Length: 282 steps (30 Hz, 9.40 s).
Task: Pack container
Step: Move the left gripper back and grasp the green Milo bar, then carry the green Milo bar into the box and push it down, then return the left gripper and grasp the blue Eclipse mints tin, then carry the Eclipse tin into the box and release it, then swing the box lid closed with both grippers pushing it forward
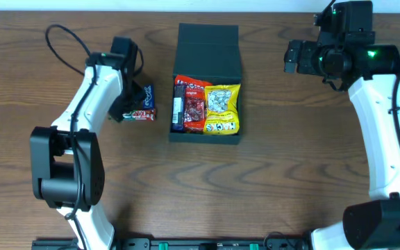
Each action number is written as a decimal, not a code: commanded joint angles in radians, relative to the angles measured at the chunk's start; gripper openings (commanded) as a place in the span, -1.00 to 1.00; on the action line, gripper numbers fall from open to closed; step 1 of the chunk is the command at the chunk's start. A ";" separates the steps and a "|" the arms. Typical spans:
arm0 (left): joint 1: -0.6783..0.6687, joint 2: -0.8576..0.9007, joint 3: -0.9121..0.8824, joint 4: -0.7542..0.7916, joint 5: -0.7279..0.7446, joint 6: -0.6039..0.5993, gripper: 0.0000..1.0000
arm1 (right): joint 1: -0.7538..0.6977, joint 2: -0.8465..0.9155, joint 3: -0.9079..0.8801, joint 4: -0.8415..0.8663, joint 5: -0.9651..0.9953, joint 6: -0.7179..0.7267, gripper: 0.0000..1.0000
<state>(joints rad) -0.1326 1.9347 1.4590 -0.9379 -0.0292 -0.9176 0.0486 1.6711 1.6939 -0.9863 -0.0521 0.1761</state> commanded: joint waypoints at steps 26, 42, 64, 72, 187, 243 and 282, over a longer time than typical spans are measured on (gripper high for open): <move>0.003 0.076 -0.130 0.230 0.025 -0.190 0.34 | -0.009 0.003 0.002 -0.002 0.003 0.009 0.98; 0.012 0.104 -0.130 0.238 0.048 -0.186 -0.04 | -0.009 0.003 0.002 0.001 0.003 0.009 0.98; 0.012 0.068 -0.061 0.183 0.010 0.063 -0.63 | -0.009 0.003 0.002 0.010 0.004 -0.002 0.98; -0.010 -0.040 0.069 0.128 -0.090 0.204 -0.63 | -0.034 0.003 0.002 0.008 0.001 -0.013 0.98; -0.135 0.269 0.149 0.183 -0.030 0.267 -0.29 | -0.094 0.003 0.002 -0.043 -0.053 -0.012 0.99; -0.397 0.026 0.283 0.102 -0.003 0.517 0.48 | -0.092 0.017 -0.017 -0.030 -0.060 -0.013 0.99; 0.080 0.577 0.709 0.200 0.648 0.566 -0.89 | -0.023 0.699 0.212 0.330 -0.703 0.179 -0.97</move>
<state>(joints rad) -0.0380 2.4943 2.1288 -0.7296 0.5591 -0.3553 0.0170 2.3566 1.8709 -0.6563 -0.7002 0.3370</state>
